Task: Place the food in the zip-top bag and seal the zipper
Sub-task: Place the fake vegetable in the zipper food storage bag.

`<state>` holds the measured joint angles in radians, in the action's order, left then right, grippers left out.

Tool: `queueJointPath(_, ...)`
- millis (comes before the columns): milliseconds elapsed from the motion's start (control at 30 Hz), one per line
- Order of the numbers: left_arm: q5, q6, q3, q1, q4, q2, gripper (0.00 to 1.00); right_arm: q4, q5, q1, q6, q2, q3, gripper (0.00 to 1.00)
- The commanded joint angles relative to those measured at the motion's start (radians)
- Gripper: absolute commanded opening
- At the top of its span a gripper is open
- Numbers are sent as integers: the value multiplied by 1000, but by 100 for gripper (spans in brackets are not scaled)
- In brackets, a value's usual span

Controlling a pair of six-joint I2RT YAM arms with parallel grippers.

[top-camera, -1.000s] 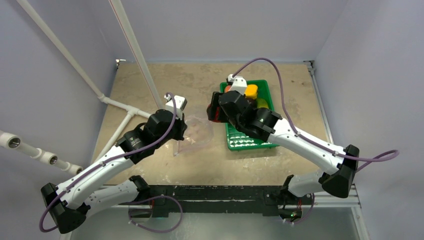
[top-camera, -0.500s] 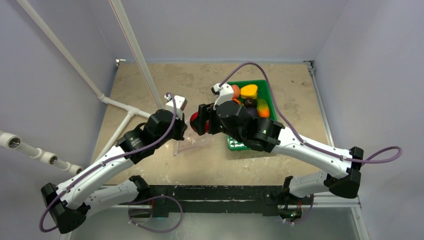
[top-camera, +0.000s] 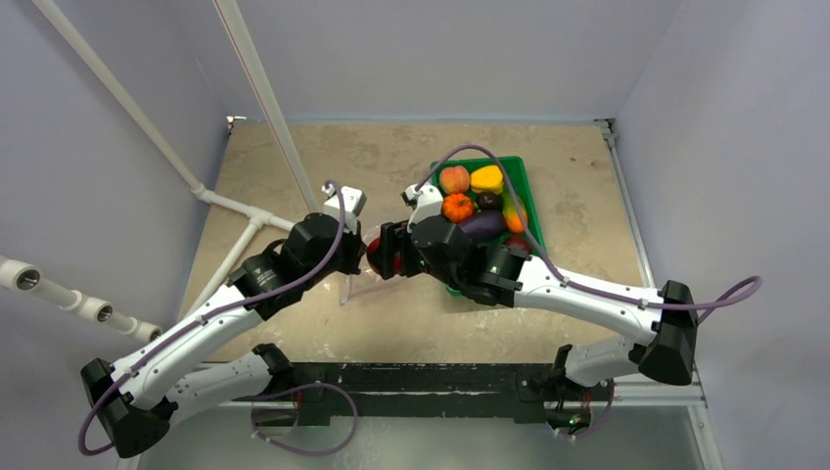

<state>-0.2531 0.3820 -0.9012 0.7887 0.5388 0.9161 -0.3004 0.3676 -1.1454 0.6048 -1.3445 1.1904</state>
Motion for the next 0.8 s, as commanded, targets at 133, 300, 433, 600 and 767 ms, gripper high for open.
queueJointPath(133,56,1,12,-14,-57,-17,0,103,59,-5,75,-62,-17,3)
queueJointPath(300,70,0,13,-17,-64,-20,0,106,65,-4,93,-99,-18,20)
queueJointPath(433,71,1,16,-17,-65,-25,0,90,92,-5,105,-118,-14,50)
queueJointPath(600,69,1,15,-17,-63,-23,0,75,111,-5,129,-129,-11,83)
queueJointPath(767,67,2,16,-17,-63,-22,0,66,145,-4,151,-99,-2,99)
